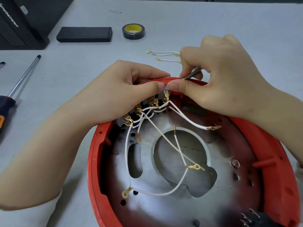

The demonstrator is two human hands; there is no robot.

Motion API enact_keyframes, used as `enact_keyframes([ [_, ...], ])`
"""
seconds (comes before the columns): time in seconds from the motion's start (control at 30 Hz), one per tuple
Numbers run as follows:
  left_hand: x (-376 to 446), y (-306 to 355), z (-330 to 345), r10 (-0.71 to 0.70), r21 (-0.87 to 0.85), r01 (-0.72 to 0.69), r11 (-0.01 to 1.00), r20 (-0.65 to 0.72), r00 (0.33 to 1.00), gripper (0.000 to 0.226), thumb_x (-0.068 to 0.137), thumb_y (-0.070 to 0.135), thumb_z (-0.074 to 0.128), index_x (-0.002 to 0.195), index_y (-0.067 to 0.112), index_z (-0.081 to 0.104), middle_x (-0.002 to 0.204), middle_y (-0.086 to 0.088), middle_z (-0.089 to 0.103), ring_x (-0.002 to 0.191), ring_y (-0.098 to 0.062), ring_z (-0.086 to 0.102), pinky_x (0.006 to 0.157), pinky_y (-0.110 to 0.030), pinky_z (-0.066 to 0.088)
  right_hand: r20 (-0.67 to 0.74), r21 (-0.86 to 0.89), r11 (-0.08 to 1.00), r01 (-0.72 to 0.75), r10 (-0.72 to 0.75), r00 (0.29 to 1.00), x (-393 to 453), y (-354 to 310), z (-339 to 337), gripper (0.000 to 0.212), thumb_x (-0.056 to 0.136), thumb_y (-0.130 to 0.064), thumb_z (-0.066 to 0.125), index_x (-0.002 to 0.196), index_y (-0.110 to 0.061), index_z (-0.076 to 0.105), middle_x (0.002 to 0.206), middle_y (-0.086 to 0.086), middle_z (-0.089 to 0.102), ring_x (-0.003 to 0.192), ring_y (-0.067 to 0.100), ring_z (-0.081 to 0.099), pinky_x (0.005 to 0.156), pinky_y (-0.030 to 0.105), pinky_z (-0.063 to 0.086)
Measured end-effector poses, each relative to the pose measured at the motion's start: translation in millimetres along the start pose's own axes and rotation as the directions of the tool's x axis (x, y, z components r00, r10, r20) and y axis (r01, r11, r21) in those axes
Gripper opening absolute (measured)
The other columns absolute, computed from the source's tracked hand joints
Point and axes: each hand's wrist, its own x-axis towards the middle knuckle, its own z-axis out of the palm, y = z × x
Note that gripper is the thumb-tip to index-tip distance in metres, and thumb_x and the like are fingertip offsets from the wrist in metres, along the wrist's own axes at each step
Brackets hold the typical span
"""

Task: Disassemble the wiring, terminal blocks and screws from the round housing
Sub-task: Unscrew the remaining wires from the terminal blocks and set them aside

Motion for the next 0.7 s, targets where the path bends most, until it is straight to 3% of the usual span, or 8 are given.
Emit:
enact_keyframes([
  [0.17,-0.1,1.1,0.3,-0.011,-0.003,0.011,1.000,0.003,1.000,0.020,0.092,0.027,0.061,0.104,0.038,0.072,0.075,0.003,0.073,0.048,-0.003,0.051,0.042,-0.010,0.039,0.034,-0.006,1.000,0.009,-0.009,0.999,0.8,0.6,0.6,0.029,0.079,-0.058,0.049,0.075,-0.030,0.042,0.061,-0.015,0.036,0.071,0.014,0.035,0.074,0.030,0.022],
  [0.33,-0.3,2.9,0.1,-0.018,-0.012,0.018,1.000,0.012,1.000,0.020,0.092,0.027,0.060,0.101,0.040,0.073,0.079,-0.002,0.074,0.053,-0.013,0.050,0.040,-0.014,0.038,0.043,0.005,1.000,0.004,-0.004,0.999,0.5,2.1,1.6,0.031,0.079,-0.058,0.048,0.075,-0.028,0.045,0.062,-0.010,0.039,0.070,0.015,0.037,0.073,0.030,0.023],
  [0.5,1.1,4.1,1.7,-0.031,-0.017,0.031,0.999,-0.009,0.999,0.020,0.091,0.025,0.061,0.104,0.035,0.072,0.061,0.016,0.067,0.043,0.000,0.049,0.038,-0.007,0.037,0.025,-0.024,0.993,0.114,-0.114,0.993,2.7,2.8,0.7,0.032,0.082,-0.050,0.056,0.073,-0.019,0.053,0.061,-0.003,0.050,0.069,0.019,0.040,0.072,0.034,0.027],
  [0.6,0.4,4.3,1.4,-0.036,-0.026,0.036,0.999,-0.008,0.999,0.019,0.091,0.026,0.062,0.102,0.037,0.073,0.063,0.009,0.068,0.042,-0.005,0.046,0.036,-0.010,0.038,0.007,-0.031,0.989,0.148,-0.148,0.989,3.9,3.1,1.7,0.028,0.082,-0.044,0.061,0.071,-0.020,0.051,0.062,-0.002,0.055,0.068,0.019,0.041,0.072,0.035,0.029],
  [0.7,0.6,3.5,1.0,-0.029,-0.024,0.029,0.999,-0.015,0.999,0.019,0.091,0.026,0.062,0.103,0.036,0.073,0.062,0.009,0.068,0.040,-0.001,0.045,0.037,-0.008,0.037,0.002,-0.017,0.988,0.156,-0.156,0.988,4.1,2.7,1.4,0.028,0.082,-0.046,0.059,0.071,-0.023,0.046,0.062,-0.001,0.059,0.067,0.018,0.041,0.072,0.035,0.028],
])
